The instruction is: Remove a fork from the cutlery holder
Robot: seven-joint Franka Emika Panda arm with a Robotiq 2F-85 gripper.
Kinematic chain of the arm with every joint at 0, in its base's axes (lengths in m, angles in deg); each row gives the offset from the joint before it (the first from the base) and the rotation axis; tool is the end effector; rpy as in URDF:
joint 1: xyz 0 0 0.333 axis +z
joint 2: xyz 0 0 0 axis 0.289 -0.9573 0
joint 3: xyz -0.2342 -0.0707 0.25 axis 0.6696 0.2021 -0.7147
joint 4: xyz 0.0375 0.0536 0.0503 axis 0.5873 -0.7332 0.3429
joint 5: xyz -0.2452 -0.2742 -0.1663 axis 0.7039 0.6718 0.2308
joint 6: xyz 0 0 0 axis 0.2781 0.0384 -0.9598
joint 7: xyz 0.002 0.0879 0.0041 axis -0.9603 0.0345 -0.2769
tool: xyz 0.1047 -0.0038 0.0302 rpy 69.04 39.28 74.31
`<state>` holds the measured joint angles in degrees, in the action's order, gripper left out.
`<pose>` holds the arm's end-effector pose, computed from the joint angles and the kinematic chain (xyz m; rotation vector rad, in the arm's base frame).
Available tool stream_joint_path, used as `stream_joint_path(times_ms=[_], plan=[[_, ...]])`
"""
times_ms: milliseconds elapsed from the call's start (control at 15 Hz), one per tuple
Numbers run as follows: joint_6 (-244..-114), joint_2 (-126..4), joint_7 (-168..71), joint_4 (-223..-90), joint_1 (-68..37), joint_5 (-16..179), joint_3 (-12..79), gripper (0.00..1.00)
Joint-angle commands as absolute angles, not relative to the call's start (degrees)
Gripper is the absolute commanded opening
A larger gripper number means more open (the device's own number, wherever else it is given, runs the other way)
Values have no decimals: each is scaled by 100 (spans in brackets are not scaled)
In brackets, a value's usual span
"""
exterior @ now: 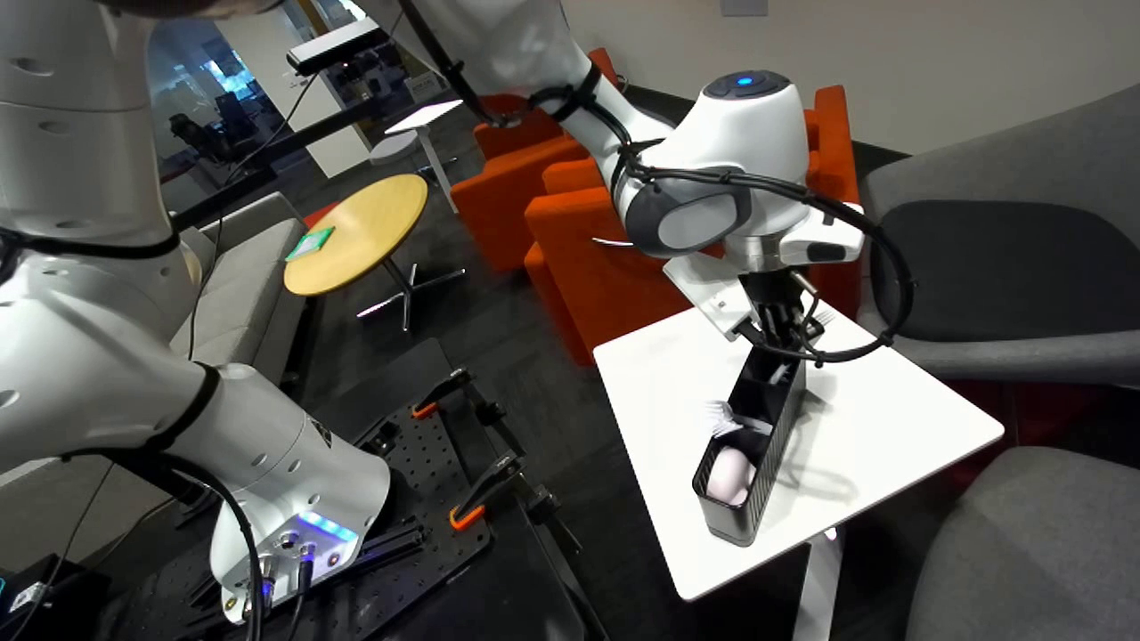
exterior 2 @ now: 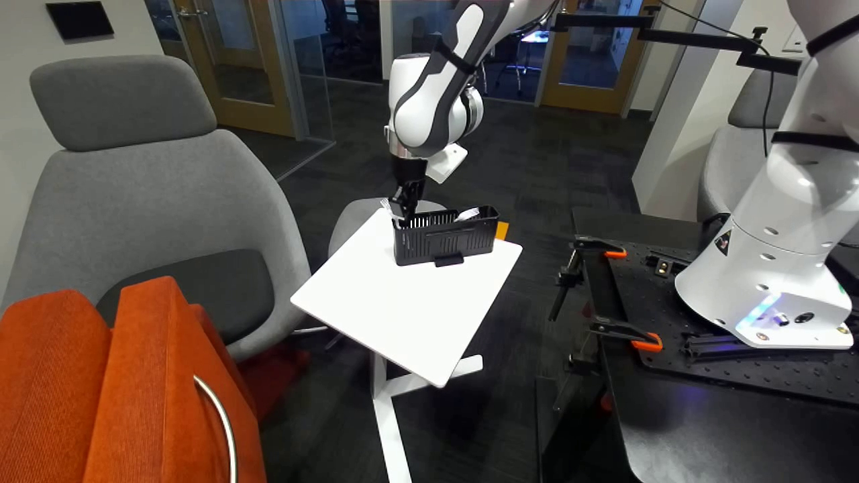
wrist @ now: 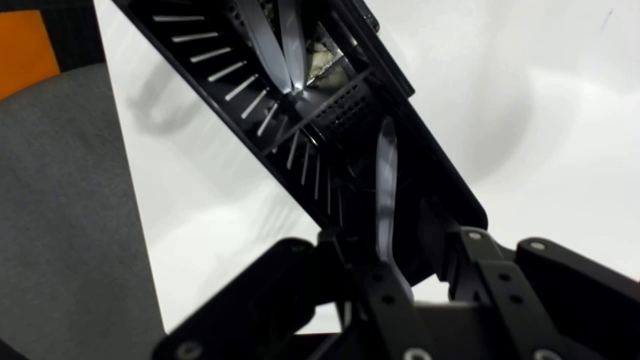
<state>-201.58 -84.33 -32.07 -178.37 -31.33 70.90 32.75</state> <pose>0.5935 -0.1970 0.1228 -3.1174 0.3385 -0.0862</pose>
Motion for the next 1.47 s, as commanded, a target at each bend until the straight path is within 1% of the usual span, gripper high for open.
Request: stream_joint_path(times_ms=[0,533,600,667,733,867,1067,1400], plan=[[-20393,-8624,-3404,-17699,-3132,7184,3250,32],[-21101,-8855,-3426,-17754,-3109,7234,3205,31],[-21157,-8862,-3428,-17759,-3104,7249,3201,30],[-21209,-8869,-3437,-17769,-3091,7263,3199,7],[-21249,-8879,-3443,-17774,-3086,7274,3193,7],[-21329,-8875,-3456,-17815,-3059,7301,3197,0],[-21494,-8746,-3486,-18008,-2992,7347,3237,3],[-22147,-8304,-3523,-18625,-2954,7405,3247,3]])
